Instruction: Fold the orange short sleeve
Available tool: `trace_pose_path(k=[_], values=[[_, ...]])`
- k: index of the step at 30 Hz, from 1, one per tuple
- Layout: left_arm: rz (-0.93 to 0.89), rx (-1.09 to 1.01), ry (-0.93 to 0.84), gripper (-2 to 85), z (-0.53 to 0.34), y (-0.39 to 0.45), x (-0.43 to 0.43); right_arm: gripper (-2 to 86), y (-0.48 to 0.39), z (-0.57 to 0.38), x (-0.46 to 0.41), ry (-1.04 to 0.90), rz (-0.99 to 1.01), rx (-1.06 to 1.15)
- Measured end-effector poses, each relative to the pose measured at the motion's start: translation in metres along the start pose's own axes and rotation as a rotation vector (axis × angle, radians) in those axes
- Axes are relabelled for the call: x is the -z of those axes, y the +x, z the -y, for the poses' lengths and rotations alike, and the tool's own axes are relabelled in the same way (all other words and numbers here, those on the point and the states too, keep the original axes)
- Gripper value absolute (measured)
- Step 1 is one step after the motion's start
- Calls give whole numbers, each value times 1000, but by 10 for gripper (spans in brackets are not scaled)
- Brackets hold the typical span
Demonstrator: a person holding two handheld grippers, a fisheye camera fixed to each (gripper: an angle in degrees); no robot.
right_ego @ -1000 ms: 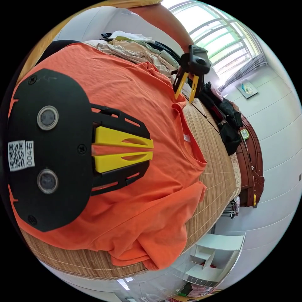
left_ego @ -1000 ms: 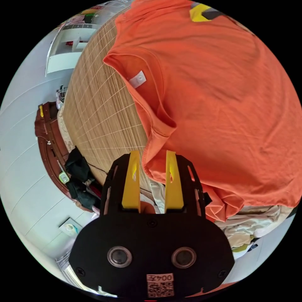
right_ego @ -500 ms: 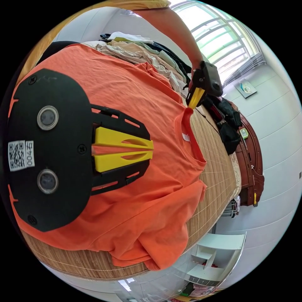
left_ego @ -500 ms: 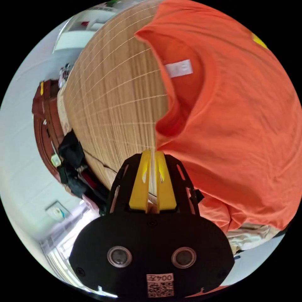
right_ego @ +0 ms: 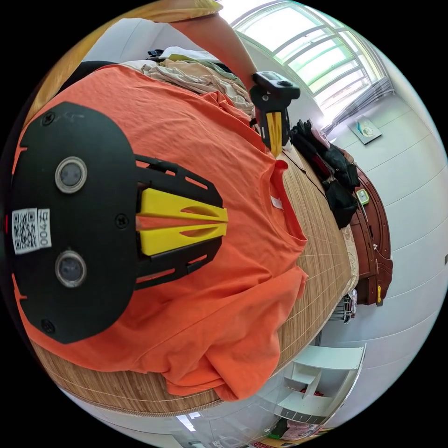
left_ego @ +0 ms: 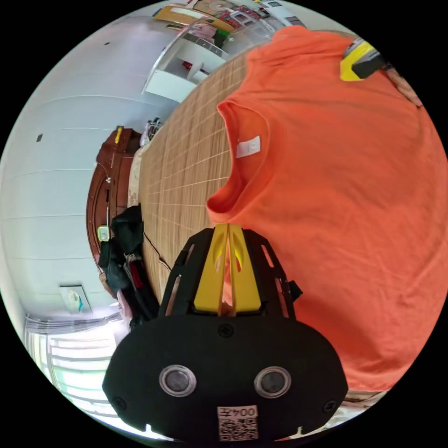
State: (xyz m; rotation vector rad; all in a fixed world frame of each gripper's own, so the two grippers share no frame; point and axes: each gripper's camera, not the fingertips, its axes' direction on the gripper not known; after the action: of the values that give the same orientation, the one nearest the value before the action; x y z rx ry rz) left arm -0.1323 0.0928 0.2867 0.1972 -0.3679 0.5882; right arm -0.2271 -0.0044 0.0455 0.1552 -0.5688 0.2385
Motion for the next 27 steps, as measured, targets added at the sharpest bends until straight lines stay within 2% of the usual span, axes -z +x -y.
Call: trace_pose_path(k=[3,4,8,9,11,13,16,18,20,22,25,27], values=[[-115,192,-177,3,14,-54,-35,-8,1,0,0,-3,-3,0],[-138,240,-163,3,9,-69,-27,-8,2,0,-1,-5,-3,-2],[37,252,-124,2,-26,-77,45,-8,3,2,-1,-12,-12,-6],[103,234,-110,2,-44,-65,80,-8,3,2,-1,-14,-12,-6],[96,244,-78,3,-77,-38,140,-8,4,3,-1,-18,-11,-9],[-83,324,-22,4,-125,15,210,-8,5,5,-1,-23,-12,-10],[-157,322,-76,7,-165,98,248,-6,8,11,-4,-63,6,-16],[-159,376,-105,7,-183,123,258,-5,13,14,1,-73,53,-27],[-138,474,-88,8,-199,125,271,0,22,12,38,-31,131,-13],[-155,566,-69,7,-213,114,278,10,39,-1,87,85,83,-72],[-178,575,-52,5,-221,102,282,43,86,-38,149,299,-14,-174],[-177,576,-48,4,-224,92,287,59,118,-52,158,305,1,-200]])
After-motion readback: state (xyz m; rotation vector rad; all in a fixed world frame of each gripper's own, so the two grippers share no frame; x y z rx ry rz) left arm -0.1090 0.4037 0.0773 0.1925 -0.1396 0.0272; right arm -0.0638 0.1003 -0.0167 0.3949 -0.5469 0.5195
